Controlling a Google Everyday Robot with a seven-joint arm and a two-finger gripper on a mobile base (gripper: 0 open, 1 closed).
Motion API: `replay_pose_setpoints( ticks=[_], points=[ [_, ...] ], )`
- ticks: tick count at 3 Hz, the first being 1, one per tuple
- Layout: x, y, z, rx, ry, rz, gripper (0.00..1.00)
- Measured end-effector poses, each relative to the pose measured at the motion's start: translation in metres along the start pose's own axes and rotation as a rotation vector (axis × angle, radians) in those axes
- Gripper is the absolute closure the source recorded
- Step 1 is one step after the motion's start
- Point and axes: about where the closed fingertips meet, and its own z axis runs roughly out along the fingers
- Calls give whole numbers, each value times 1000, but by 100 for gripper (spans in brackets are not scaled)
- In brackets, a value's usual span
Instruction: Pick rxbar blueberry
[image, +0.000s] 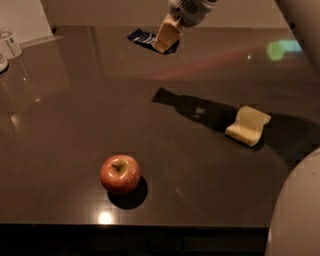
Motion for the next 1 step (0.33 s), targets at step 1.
replay_pose_setpoints(
  ticks=[1],
  points=[
    [0, 0, 0, 0, 0, 0, 100]
  ],
)
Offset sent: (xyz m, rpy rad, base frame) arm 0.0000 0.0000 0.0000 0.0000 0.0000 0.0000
